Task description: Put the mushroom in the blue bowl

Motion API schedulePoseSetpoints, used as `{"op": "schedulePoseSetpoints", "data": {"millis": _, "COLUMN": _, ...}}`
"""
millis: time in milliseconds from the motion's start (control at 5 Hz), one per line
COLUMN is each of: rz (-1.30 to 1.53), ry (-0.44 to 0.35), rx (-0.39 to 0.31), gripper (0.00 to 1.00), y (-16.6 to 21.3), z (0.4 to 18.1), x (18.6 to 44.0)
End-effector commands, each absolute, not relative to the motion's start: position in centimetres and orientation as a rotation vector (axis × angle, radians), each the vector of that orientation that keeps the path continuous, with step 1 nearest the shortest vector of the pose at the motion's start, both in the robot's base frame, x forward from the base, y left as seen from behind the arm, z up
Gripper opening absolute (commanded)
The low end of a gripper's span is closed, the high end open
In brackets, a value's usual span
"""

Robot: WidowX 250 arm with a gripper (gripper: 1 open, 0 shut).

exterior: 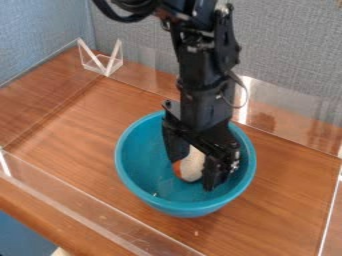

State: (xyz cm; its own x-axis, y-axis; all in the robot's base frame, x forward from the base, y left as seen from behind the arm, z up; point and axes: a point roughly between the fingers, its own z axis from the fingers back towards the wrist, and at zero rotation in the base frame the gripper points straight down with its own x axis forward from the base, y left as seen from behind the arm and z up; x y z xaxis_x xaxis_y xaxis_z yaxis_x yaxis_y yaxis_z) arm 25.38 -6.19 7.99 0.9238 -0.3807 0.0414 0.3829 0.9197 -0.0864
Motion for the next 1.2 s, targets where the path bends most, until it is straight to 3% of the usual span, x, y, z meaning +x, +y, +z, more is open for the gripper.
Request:
{"op": "schedulePoseSetpoints", "data": {"millis": 0, "rz": -0.372, "ry": -0.072, "rx": -0.085, "gripper": 1.0, "y": -5.7, "z": 9.4, "x": 26.9}}
{"op": "schedulePoseSetpoints", "data": {"millis": 1000, "rz": -0.312, "ry": -0.022, "rx": -0.066, "gripper": 1.0, "y": -4.8, "z": 8.8, "x": 28.8}}
